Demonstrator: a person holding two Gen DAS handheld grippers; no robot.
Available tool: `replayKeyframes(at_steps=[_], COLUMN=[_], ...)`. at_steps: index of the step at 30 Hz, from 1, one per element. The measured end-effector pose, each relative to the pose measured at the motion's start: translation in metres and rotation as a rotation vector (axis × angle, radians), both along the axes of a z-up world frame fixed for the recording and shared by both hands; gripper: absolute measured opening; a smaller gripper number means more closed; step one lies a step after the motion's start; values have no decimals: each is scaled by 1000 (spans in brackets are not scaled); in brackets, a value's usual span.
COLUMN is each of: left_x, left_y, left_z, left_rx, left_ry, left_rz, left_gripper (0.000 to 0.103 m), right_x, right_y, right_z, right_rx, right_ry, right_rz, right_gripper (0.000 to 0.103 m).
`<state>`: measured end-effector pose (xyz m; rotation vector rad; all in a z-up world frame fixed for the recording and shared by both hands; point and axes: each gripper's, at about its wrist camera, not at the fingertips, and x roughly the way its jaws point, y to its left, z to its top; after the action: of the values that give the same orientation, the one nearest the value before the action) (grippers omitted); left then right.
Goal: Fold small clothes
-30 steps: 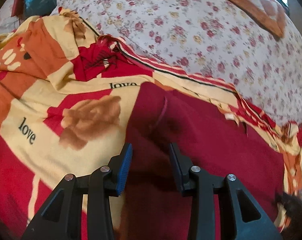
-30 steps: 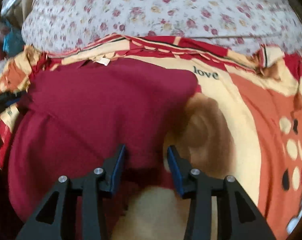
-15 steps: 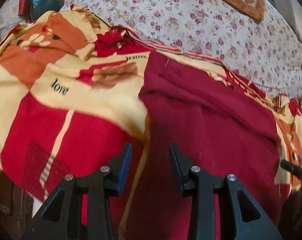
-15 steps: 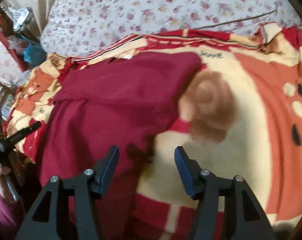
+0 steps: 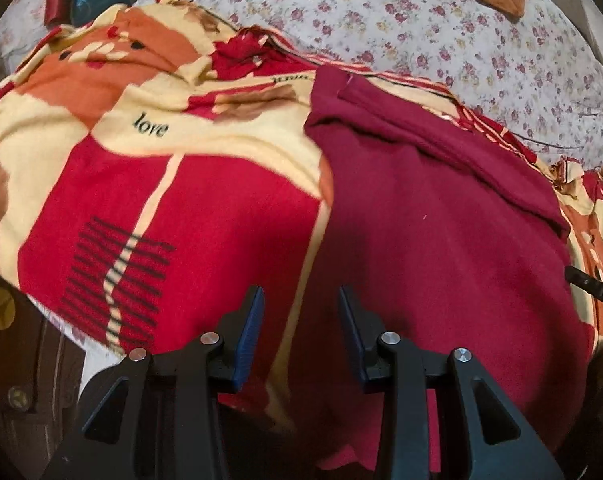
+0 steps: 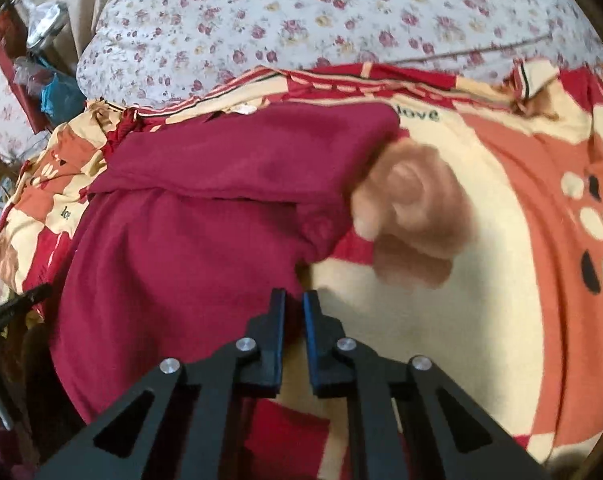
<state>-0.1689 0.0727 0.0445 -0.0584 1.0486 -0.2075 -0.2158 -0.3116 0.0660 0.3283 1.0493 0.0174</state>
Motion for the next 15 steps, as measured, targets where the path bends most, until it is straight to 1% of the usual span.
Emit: replayKeyframes(at_steps=[2,3,4,6,8,10,12,15], left_x=[-3,-6,-7,-10,-13,-16,-19,-23], left_y=[4,5,5,5,5,5,4,4], left_z=[-2,-3,-3,-3,-3,-3,-4,-5], left_rx=[-7,-7,-3,11,18,20,22,27], left_ry=[7,9,8,1,-4,-3,-2,1], left_rz=[10,10,8,3,-1,-5,-12,-18], left_gripper=[17,17,17,17,17,17,17,17], right_x=[-8,-11,-15,-26,-39,-50,-62,-78], right_y=[0,0,0,4,12,17,21,23], right_z=[7,10,13,18,20,19,19,16], right_rx=[45,59,72,83,61,38,21,50], right_ry=[-12,-14,-13,-8,14,46,59,75], right_rz=[-9,-10,-7,22,68,100,116,130], right_gripper=[11,19,34,49,50,56,57,59])
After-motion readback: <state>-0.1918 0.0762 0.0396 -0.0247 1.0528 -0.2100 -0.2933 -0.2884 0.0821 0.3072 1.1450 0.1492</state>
